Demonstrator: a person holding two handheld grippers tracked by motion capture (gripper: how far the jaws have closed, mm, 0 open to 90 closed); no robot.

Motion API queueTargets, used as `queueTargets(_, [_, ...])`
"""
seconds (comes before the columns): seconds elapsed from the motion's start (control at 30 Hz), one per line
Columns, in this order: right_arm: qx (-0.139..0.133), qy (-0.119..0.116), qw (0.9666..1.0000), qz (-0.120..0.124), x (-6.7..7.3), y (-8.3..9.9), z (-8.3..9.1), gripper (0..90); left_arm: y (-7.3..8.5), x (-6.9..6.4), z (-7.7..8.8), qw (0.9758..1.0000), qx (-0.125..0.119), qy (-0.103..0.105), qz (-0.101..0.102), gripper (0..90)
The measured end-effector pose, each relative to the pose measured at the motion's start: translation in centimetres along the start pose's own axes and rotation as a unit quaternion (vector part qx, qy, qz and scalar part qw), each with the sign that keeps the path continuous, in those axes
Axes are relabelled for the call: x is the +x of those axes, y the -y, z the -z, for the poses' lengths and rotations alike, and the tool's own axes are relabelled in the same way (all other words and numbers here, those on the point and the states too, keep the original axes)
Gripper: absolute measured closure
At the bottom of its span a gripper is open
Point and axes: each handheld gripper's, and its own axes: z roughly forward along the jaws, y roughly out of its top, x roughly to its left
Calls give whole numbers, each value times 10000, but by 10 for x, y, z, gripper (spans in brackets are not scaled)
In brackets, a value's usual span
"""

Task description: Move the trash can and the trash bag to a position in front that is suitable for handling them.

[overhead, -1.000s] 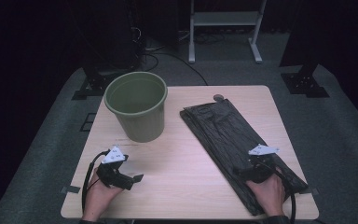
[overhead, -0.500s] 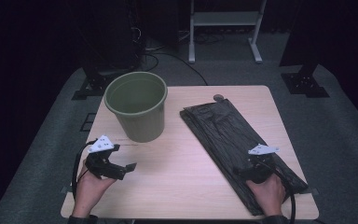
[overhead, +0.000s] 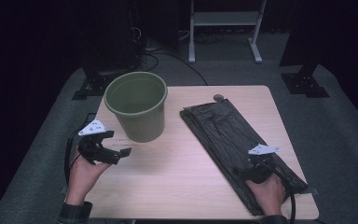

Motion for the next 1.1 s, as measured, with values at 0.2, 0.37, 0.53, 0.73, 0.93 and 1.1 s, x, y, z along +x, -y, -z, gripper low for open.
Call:
queueTargets(0.2, [-3,-2,10000,3,0,0,0,25,-16,8,6,9999,-73,-75,-12,0])
queueTargets(0.37, [-2,1,10000,3,0,0,0,25,-31,21,8,9999,-110,-59,69,0])
queueTargets(0.53, [-2,0,10000,2,0,0,0,25,-40,29,9,9998,-136,-121,83,0])
queueTargets(0.73, [-1,-1,10000,-1,0,0,0,25,-56,40,9,9998,-141,-129,53,0])
queueTargets(0.93, [-2,-2,10000,-2,0,0,0,25,-69,51,3,9998,-118,-145,21,0])
queueTargets(1.1, [0,-2,10000,-1,0,0,0,25,-78,60,-6,9997,-75,-222,-52,0])
